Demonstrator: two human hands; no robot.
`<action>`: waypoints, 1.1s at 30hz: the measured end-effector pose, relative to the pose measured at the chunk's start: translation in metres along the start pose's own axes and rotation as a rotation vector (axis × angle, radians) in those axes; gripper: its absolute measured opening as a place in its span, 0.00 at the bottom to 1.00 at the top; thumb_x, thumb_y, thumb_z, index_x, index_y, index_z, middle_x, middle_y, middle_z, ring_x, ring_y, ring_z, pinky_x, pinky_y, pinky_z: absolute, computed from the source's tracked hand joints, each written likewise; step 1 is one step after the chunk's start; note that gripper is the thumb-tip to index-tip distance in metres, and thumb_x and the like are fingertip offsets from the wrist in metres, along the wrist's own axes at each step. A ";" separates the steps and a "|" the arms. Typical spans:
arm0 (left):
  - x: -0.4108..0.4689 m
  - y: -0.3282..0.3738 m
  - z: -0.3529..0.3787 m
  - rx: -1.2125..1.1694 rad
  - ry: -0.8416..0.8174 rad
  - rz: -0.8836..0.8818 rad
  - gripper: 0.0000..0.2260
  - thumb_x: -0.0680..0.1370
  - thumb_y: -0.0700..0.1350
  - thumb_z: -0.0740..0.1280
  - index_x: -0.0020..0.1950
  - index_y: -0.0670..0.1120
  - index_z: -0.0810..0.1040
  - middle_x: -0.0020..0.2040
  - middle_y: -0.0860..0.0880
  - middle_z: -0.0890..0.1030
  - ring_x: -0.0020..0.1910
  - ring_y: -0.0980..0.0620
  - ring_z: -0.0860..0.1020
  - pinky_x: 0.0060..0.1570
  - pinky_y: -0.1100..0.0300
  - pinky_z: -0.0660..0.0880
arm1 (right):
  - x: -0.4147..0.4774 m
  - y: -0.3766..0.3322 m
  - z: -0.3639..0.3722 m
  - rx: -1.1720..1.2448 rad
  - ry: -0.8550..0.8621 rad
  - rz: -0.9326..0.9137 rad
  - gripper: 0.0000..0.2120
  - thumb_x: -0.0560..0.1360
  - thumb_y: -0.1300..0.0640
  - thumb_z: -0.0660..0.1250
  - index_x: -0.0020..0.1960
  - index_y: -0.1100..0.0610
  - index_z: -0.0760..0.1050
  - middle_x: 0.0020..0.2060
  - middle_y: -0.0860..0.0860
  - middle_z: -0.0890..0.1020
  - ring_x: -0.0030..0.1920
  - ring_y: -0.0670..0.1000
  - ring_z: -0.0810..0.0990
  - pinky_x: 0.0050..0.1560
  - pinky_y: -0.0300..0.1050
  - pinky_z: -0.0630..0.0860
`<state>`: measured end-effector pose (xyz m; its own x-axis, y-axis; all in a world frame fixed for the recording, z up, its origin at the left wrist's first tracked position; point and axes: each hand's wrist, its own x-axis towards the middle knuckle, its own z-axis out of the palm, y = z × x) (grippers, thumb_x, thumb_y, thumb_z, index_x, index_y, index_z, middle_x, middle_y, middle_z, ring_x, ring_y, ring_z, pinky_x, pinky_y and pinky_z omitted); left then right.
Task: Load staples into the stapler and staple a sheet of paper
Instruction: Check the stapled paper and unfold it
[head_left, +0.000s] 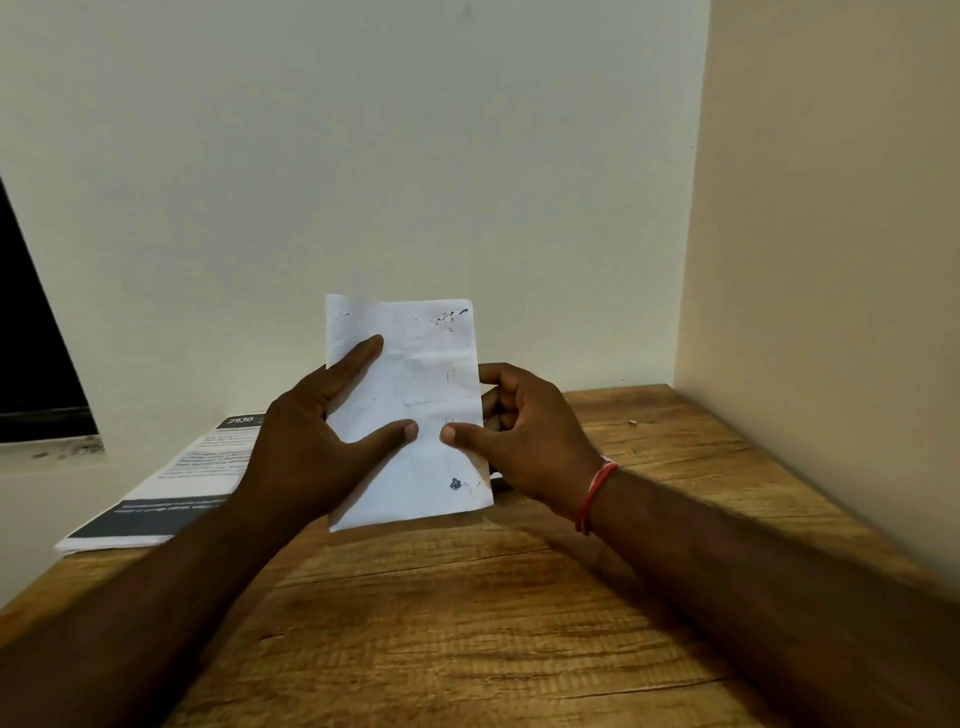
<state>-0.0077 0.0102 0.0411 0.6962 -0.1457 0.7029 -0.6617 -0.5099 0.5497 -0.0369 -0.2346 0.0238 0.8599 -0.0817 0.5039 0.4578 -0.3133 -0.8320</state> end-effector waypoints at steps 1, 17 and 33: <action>-0.001 0.000 0.001 0.039 0.005 0.015 0.43 0.72 0.58 0.85 0.84 0.65 0.72 0.71 0.56 0.81 0.66 0.55 0.80 0.65 0.61 0.77 | 0.001 0.001 -0.001 -0.011 -0.002 0.000 0.27 0.71 0.56 0.87 0.65 0.40 0.81 0.46 0.48 0.89 0.47 0.55 0.91 0.49 0.61 0.90; 0.006 0.037 0.044 -0.254 0.070 -0.206 0.20 0.73 0.69 0.81 0.53 0.55 0.89 0.52 0.57 0.90 0.53 0.60 0.87 0.53 0.59 0.82 | -0.005 0.003 0.025 -0.220 0.068 -0.359 0.33 0.81 0.56 0.74 0.83 0.40 0.69 0.54 0.47 0.80 0.48 0.47 0.82 0.45 0.41 0.84; -0.010 0.027 0.043 -0.468 -0.032 -0.234 0.22 0.68 0.72 0.78 0.50 0.55 0.89 0.52 0.53 0.91 0.54 0.54 0.88 0.57 0.48 0.84 | -0.018 -0.001 0.009 -0.043 -0.094 -0.203 0.43 0.74 0.40 0.82 0.84 0.40 0.68 0.61 0.42 0.79 0.52 0.47 0.86 0.45 0.41 0.86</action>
<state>-0.0206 -0.0385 0.0300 0.8436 -0.1027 0.5271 -0.5359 -0.0992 0.8384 -0.0505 -0.2249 0.0137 0.7691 0.0751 0.6347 0.6154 -0.3548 -0.7038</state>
